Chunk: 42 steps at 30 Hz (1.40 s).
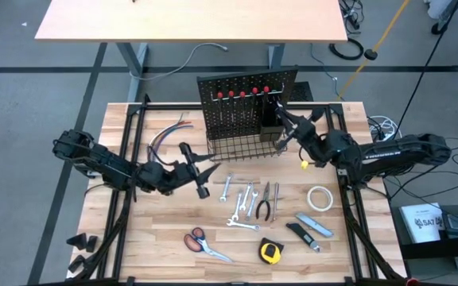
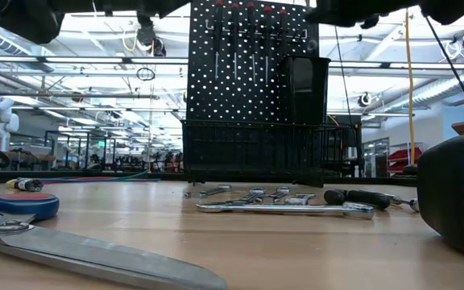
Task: Hang tools onto peg board
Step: Put the wrench into the black bin on the pegboard
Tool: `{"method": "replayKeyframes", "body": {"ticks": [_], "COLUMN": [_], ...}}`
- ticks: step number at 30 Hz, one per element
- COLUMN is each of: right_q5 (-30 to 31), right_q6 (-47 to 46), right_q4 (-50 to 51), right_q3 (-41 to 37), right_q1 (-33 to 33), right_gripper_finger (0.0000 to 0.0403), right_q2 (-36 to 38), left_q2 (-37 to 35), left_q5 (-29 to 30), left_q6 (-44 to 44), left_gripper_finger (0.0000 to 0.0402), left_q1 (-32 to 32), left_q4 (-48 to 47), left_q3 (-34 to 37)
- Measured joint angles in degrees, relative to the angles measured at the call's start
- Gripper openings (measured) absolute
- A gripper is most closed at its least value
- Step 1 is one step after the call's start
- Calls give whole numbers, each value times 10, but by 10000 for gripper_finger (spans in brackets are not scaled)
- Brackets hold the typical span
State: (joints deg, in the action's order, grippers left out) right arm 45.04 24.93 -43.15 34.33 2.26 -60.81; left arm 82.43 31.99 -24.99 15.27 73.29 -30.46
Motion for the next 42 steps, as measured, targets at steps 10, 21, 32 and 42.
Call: {"method": "replayKeyframes", "body": {"ticks": [10,21,32,42], "right_q5": [18,46,46,47], "right_q6": [-40,-105,-107,-108], "right_q4": [9,91,105,104], "right_q3": [0,0,0,0], "right_q1": [15,15,15,15], "right_gripper_finger": [3,4,27,68], "right_q2": [-30,-31,-31,-31], "left_q2": [0,0,0,0], "left_q5": [-2,-2,-2,-2], "left_q6": [6,7,7,7], "left_gripper_finger": [148,148,148,148], "left_q1": [1,1,1,1], "left_q4": [-33,-35,-38,-40], "left_q3": [0,0,0,0]}}
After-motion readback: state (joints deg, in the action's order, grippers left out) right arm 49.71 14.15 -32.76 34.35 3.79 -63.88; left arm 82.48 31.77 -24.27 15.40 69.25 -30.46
